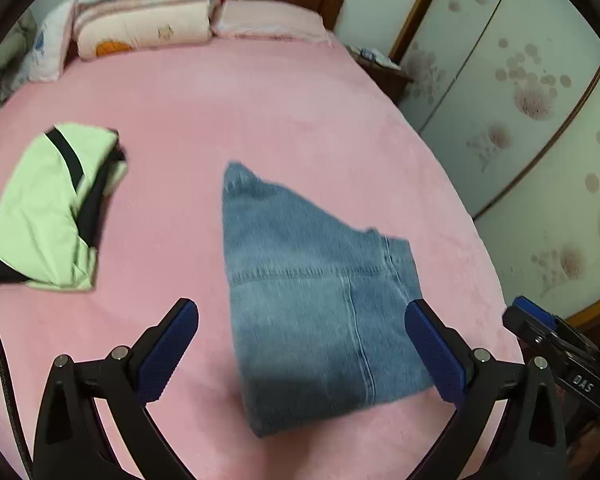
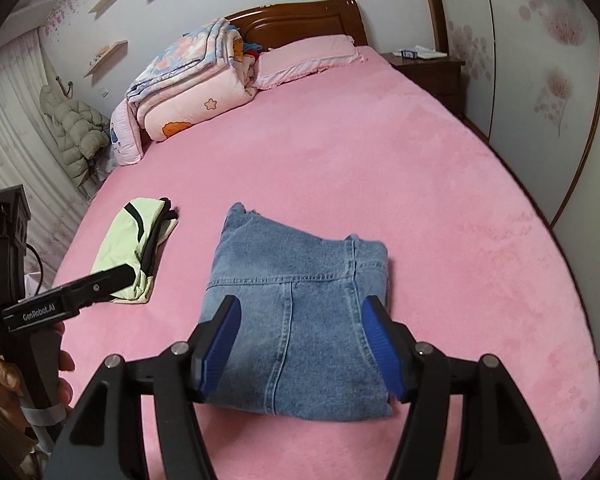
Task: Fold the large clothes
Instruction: 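Move both tools to the sides of the folded denim bundle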
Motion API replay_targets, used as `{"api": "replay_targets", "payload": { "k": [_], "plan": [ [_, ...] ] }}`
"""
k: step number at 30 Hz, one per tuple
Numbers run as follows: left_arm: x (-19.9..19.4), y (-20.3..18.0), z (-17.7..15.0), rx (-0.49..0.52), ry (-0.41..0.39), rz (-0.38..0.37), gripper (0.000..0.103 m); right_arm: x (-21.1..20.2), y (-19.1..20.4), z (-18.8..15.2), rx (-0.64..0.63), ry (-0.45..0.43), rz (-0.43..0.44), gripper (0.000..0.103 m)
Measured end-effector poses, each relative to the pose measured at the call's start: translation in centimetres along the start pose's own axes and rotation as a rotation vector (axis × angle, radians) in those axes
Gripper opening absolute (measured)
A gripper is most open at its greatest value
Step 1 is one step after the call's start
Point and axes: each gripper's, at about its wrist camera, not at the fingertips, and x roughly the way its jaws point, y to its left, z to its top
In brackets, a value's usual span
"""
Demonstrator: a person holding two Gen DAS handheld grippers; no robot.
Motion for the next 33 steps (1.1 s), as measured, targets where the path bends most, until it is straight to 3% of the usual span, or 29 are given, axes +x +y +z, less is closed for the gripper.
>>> {"api": "replay_targets", "payload": {
  "k": [8, 16, 23, 27, 31, 33],
  "plan": [
    [4.5, 1.7, -2.3, -0.070, 0.120, -0.008, 0.102, 2.7, -0.9, -2.2, -0.059, 0.019, -0.025, 0.094],
    [10.2, 3.1, -4.2, -0.088, 0.208, -0.008, 0.096, 7.8, -4.6, -3.7, -0.025, 0.105, -0.045, 0.094],
    [14.4, 5.0, -4.7, -0.144, 0.264, -0.112, 0.096, 13.2, -8.0, -4.0, 0.026, 0.251, 0.061, 0.094],
    [15.9, 5.2, -4.5, -0.126, 0.271, -0.157, 0.096, 16.7, -9.6, -4.2, 0.079, 0.359, 0.190, 0.094],
    [17.5, 6.0, -4.3, -0.128, 0.298, -0.202, 0.096, 19.2, -10.8, -4.1, 0.111, 0.406, 0.264, 0.094],
    [18.3, 6.3, -4.3, -0.126, 0.314, -0.226, 0.096, 20.5, -11.6, -3.9, 0.148, 0.418, 0.352, 0.093]
  ]
}}
